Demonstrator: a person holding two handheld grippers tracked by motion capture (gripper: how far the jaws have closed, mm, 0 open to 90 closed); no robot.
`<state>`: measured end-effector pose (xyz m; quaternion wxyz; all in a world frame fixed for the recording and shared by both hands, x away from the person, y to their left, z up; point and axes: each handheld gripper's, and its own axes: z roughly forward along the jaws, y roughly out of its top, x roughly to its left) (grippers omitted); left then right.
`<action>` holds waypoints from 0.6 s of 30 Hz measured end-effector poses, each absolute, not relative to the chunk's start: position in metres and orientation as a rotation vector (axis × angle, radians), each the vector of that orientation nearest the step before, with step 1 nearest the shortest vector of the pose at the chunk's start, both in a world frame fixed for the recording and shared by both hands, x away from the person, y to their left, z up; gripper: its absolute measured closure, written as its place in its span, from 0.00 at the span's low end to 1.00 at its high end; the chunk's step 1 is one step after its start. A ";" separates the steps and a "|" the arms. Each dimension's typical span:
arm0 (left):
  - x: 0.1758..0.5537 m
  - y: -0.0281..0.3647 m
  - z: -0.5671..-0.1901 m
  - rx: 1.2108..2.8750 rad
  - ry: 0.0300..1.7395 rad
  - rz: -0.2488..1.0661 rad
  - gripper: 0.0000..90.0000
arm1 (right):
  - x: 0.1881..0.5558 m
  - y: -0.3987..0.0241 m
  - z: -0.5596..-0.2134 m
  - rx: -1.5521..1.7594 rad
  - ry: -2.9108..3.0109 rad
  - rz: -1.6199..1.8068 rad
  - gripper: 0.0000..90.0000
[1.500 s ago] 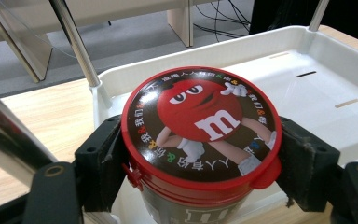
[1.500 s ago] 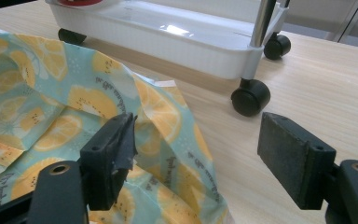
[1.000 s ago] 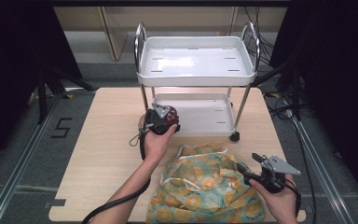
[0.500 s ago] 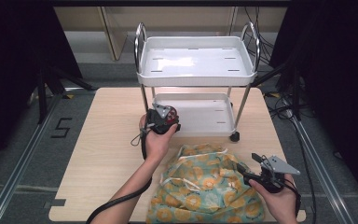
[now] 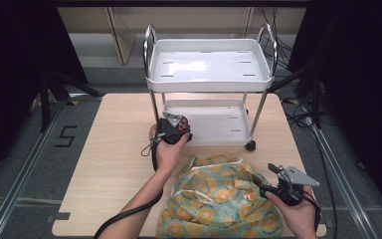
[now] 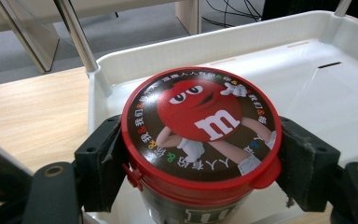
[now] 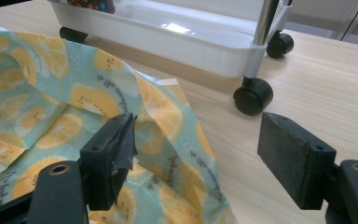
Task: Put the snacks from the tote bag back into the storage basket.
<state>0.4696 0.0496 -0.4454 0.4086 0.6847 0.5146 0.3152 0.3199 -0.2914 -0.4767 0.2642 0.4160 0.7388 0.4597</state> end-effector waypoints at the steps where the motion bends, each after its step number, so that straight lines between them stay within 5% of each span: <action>1: 0.470 0.049 -0.446 1.725 1.299 0.797 0.28 | 0.320 -0.292 -0.476 1.122 1.991 1.239 0.32; 18: 0.471 0.048 -0.456 1.733 1.312 0.771 0.28 | 0.320 -0.292 -0.477 1.112 2.006 1.230 0.32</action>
